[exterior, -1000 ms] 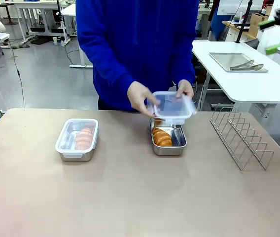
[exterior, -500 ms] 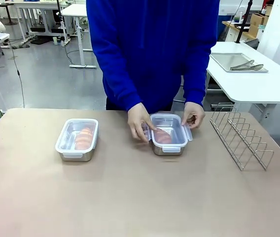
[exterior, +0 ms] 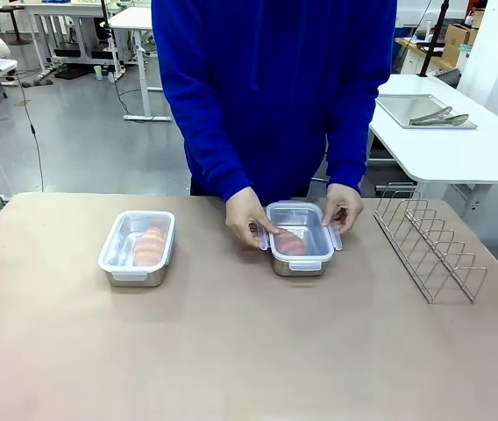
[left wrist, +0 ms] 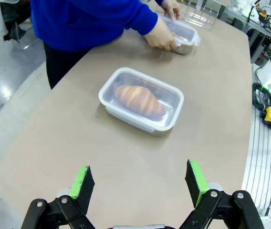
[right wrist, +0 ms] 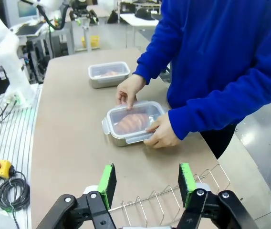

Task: Place the bread in airtight containers.
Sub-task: Release when the human grabs the Airtight Container lid.

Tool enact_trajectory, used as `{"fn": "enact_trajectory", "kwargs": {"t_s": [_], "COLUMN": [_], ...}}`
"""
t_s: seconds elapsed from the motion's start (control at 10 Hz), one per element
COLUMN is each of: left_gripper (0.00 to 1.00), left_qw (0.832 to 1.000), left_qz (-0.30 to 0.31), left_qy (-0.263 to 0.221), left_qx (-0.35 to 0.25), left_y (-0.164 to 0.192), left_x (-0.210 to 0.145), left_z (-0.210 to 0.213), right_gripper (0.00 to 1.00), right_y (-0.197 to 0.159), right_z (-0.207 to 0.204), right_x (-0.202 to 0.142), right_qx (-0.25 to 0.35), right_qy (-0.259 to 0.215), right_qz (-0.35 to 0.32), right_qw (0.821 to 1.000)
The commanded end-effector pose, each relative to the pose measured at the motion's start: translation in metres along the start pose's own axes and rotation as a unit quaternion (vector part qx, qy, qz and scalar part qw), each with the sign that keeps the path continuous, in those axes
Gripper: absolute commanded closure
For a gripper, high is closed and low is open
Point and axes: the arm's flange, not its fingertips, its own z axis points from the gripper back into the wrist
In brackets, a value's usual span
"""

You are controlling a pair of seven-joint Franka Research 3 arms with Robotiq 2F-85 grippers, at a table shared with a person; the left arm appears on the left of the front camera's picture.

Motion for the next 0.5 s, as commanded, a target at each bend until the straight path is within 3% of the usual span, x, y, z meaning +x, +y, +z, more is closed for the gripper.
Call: {"fn": "enact_trajectory", "kwargs": {"t_s": [0.0, 0.4], "left_gripper": [0.00, 0.00], "left_qw": [1.000, 1.000], "left_qz": [-0.010, -0.010], "left_qy": [-0.003, -0.003], "left_qx": [-0.003, -0.003], "left_y": [-0.0007, -0.0007], "left_x": [0.0007, 0.0007], "left_z": [0.0005, 0.0005], "right_gripper": [0.30, 0.30], "right_y": [0.0004, 0.0004], "right_z": [-0.0005, -0.0005], "right_x": [0.0006, 0.0006], "right_qx": [0.003, 0.003], "right_qy": [-0.002, -0.002], "right_qz": [0.001, 0.001], "right_qw": [1.000, 1.000]}}
